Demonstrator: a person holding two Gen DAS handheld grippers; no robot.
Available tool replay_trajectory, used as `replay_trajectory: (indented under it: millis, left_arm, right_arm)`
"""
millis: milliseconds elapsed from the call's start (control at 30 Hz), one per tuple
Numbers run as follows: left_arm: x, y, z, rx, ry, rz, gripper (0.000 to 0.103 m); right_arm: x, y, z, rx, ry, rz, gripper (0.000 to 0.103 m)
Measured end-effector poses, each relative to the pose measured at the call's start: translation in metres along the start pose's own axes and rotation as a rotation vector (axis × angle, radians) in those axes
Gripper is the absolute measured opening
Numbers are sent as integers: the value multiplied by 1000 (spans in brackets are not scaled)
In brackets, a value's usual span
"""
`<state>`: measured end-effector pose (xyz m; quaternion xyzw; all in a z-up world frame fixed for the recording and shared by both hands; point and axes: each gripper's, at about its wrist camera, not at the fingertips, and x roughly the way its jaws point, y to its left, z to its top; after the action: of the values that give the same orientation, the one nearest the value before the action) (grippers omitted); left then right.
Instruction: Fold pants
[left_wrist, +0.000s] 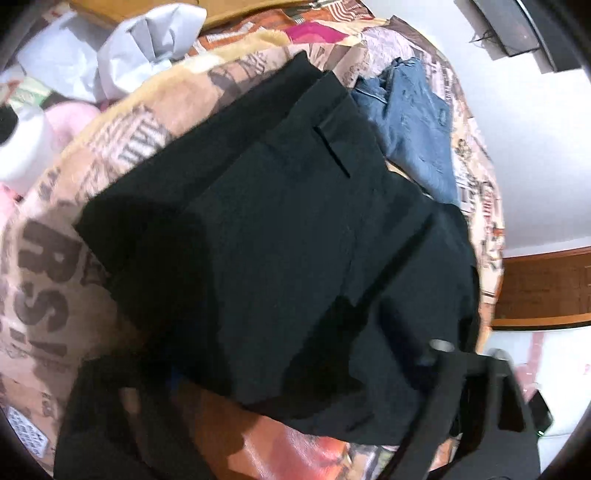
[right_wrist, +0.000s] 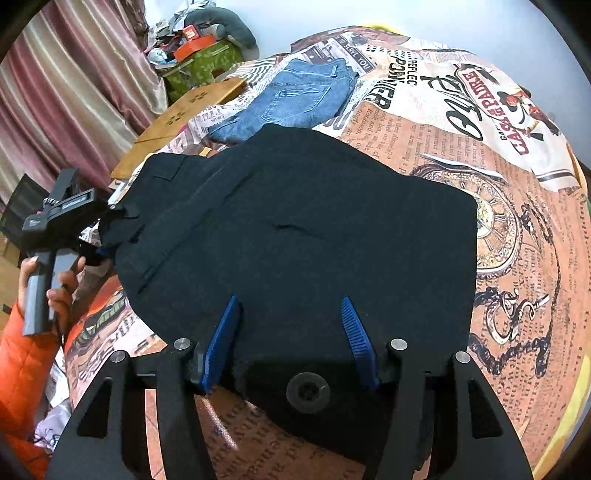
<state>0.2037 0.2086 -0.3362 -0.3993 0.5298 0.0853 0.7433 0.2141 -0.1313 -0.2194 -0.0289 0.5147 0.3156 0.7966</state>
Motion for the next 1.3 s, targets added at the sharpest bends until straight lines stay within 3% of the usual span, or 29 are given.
replay_trajectory:
  millis: [67, 100, 233, 433, 733, 1000, 1200, 1300]
  left_arm:
    - [-1, 1, 2, 15, -22, 79, 38]
    - [-5, 0, 1, 31, -52, 119, 34]
    - [-21, -6, -5, 77, -150, 154, 22]
    - [-62, -36, -16, 207, -292, 206, 19]
    - [-122, -99, -22, 341, -370, 90, 19]
    - [-139, -168, -39, 487, -433, 45, 19]
    - [-141, -220, -57, 594, -437, -13, 19]
    - [-137, -249, -68, 661, -423, -47, 19]
  right_arm:
    - [0, 0, 0, 4, -1, 3, 54]
    - [-1, -1, -1, 7, -2, 5, 54]
    - [-2, 1, -2, 12, -5, 5, 55]
    - [-10, -1, -4, 52, -11, 26, 55]
    - [-49, -28, -17, 136, -87, 7, 55]
    - [-76, -78, -41, 278, -139, -56, 55]
    - [-49, -97, -56, 334, -61, -75, 55]
    - [-47, -90, -55, 290, -76, -93, 57]
